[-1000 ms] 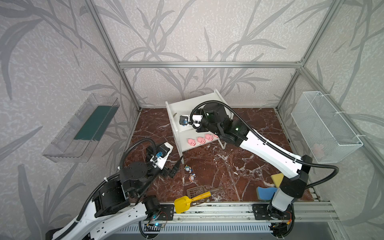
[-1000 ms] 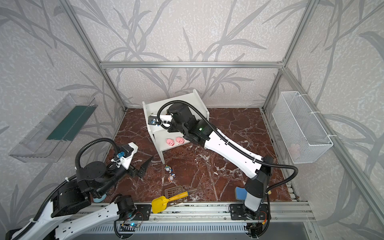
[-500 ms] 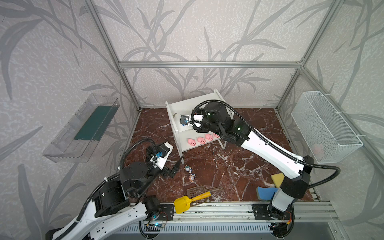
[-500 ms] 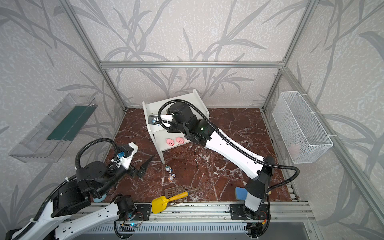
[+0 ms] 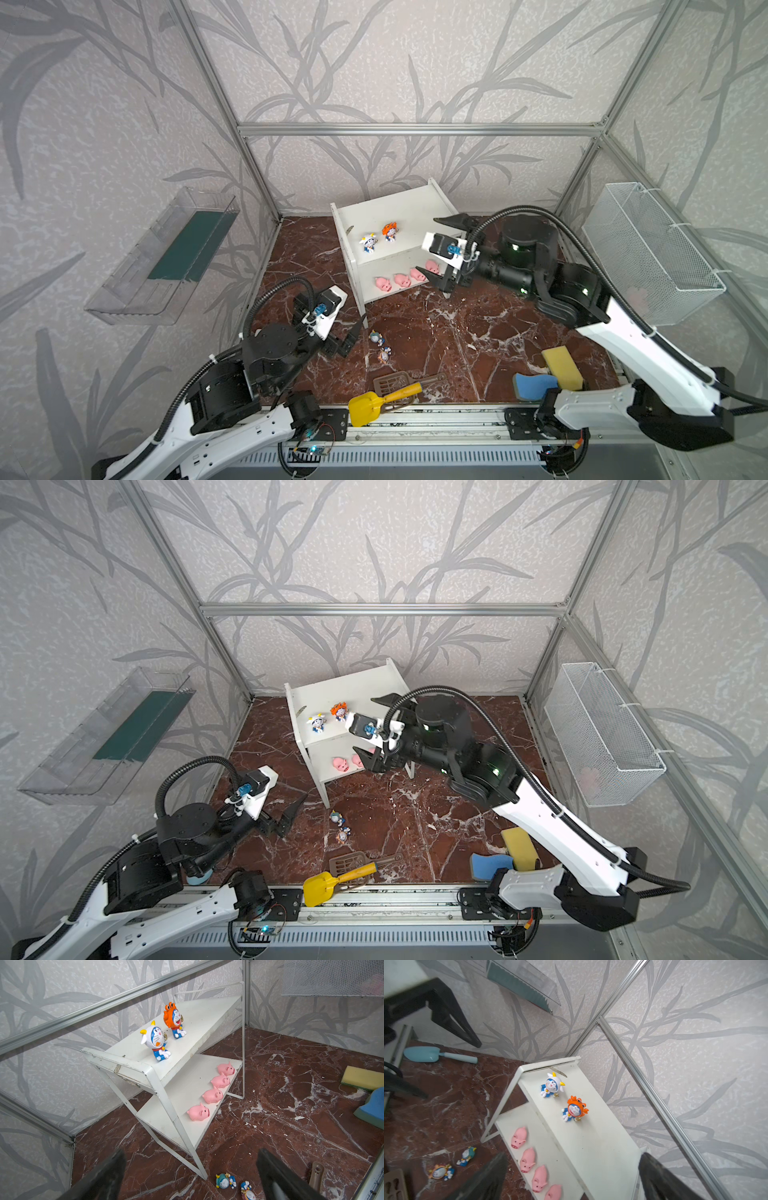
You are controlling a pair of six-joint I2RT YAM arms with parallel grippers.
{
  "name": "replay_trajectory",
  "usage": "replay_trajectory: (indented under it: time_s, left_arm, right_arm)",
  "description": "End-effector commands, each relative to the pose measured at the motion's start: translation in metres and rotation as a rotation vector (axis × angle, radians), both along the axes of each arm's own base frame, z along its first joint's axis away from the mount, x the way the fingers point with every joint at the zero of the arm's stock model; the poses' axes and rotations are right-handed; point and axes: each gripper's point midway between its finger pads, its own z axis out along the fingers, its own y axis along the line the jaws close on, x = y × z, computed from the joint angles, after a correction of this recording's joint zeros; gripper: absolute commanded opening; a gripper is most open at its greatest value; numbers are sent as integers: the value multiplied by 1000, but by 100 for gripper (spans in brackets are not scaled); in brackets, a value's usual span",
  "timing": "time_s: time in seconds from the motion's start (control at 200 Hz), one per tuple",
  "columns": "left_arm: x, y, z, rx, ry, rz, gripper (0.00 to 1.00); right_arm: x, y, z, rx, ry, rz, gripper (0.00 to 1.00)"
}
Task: Place and organize the plastic toys onto the shelf
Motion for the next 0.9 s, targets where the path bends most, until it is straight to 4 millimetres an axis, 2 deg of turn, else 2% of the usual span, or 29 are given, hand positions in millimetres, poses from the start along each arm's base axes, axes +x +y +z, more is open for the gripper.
replay_trajectory:
  time_s: [0.0,0.045,0.08,0.175,0.23,0.375,0.505,0.665,0.895]
  left_arm:
    - [-4,5,-18,-3,50,10,99]
    - [-4,4,-23,-3,62,10,99]
    - [-4,4,-27,0,71,13,99]
    - [-2,5,-34,6,86,32,99]
    - [-1,5,-35,7,84,37,99]
    - [1,4,-36,4,76,41,99]
    - [2,3,-40,10,78,41,99]
    - [3,4,-44,20,87,49,99]
    - [-1,8,-41,-4,72,43,99]
  right_arm:
    - [-28,0,-43,37,162,39,99]
    - [-33,-1,-67,46,222,30,99]
    - [-48,7,-89,47,276,60,99]
    - [-64,20,-149,58,405,60,99]
    - [-72,31,-177,72,470,69,100]
    - [-77,55,-238,131,623,22,96]
    - [-73,75,-294,24,701,-28,92]
    - [-54,88,-337,-137,673,-122,82]
    - [-32,95,-375,-296,624,-118,75]
